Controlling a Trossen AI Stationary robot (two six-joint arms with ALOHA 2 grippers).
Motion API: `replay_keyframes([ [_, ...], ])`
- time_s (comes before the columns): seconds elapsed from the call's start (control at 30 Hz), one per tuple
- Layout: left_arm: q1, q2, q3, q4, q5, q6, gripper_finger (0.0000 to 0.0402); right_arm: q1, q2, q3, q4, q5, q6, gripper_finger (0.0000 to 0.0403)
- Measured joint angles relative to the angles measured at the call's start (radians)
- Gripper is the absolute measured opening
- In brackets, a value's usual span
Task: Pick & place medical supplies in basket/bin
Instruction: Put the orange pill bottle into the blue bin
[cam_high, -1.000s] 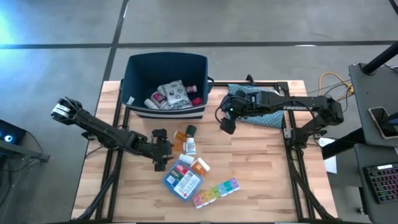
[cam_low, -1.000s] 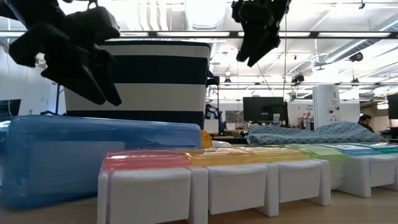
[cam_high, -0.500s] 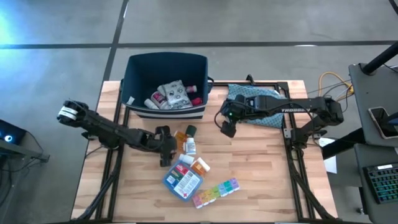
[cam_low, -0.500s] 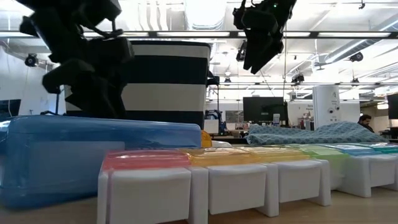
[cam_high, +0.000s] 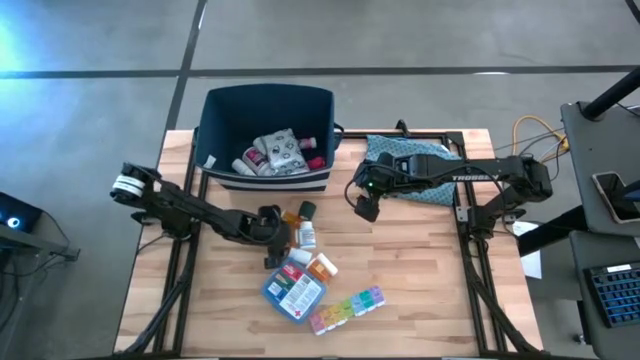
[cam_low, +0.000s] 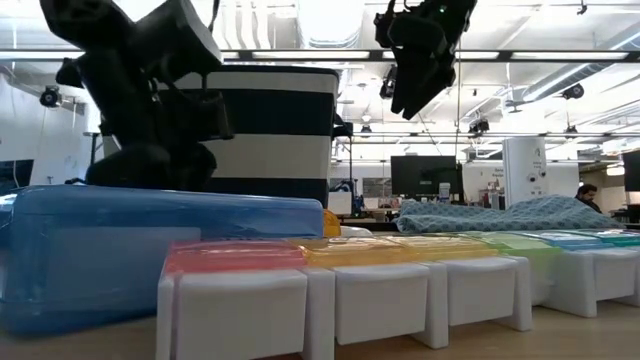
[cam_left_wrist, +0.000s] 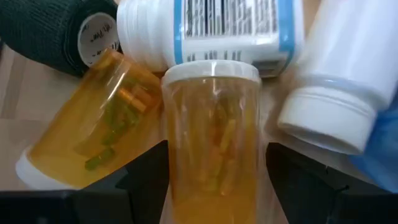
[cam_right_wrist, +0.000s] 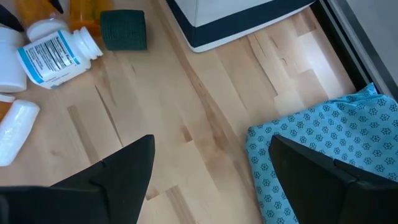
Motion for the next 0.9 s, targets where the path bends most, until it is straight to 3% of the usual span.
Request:
replay_keyframes([
  [0.17,0.0,0.02,0.026,0.0,0.0,-0.001,0.0227,0.0,0.0,-0.001,0.0,0.002,0.0,0.0297],
  [0.37,0.005,0.02,0.042,-0.024,-0.002,-0.002,0.0171,0.0,0.0,-0.001,-0.001,0.002,-0.013,0.0299],
  [0.57,0.004,-0.008,0.103,-0.222,-0.002,-0.072,0.015,0.0,-0.011,-0.001,-0.001,0.002,-0.053,0.0294],
  [0.9,-0.047,-0.171,0.432,-0.58,-0.011,-0.29,0.0157,0.0,-0.086,-0.001,0.039,0.002,-0.186,0.028],
])
